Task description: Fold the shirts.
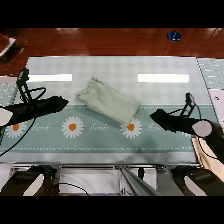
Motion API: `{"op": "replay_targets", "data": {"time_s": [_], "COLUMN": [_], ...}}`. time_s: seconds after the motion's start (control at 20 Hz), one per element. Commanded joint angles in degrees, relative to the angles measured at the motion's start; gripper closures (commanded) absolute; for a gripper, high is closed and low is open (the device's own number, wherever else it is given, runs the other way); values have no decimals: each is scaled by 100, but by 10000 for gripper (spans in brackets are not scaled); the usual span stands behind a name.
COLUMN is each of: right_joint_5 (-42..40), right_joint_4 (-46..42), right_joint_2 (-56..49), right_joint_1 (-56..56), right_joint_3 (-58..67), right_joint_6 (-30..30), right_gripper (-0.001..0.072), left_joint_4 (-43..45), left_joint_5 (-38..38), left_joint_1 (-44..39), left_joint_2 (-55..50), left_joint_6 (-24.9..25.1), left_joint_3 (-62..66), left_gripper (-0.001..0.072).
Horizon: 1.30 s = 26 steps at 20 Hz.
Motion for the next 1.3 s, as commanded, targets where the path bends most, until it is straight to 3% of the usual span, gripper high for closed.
{"op": "replay_targets", "data": {"time_s": [0.0,0.15,0.5,0.55,0.65,0.7,0.8,1.05,1.25], "right_joint_5": [-326,-26,824,960,1084,1193,1650,2957,3980], "right_joint_4": [1521,2378,2955,2981,3064,3040,2691,1147,179], "right_joint_2": [-1032,-2122,-4094,-4269,-4444,-4457,-4452,-4041,-3318], "right_joint_1": [214,214,323,321,321,315,216,-68,-678], "right_joint_3": [-24,667,2251,2481,2883,3145,3893,6131,6865], "right_joint_6": [-1250,-2332,-3224,-3311,-3797,-4011,-3985,-2990,-2332], "right_gripper": [305,306,306,345,657,688,688,688,688], "left_joint_4": [2,2,4,4,4,4,4,2,0], "left_joint_5": [7,7,15,13,31,33,37,-31,-302], "left_joint_1": [-35,-35,-35,-35,-35,-33,-35,-35,-35], "left_joint_2": [-2,-2,-2,-4,-4,-4,-4,-2,-2], "left_joint_6": [0,2,24,24,22,22,22,20,20], "left_joint_3": [-2,-2,-2,-2,-2,-2,-2,-2,-2], "left_gripper": [688,688,688,688,688,688,688,688,688]}}
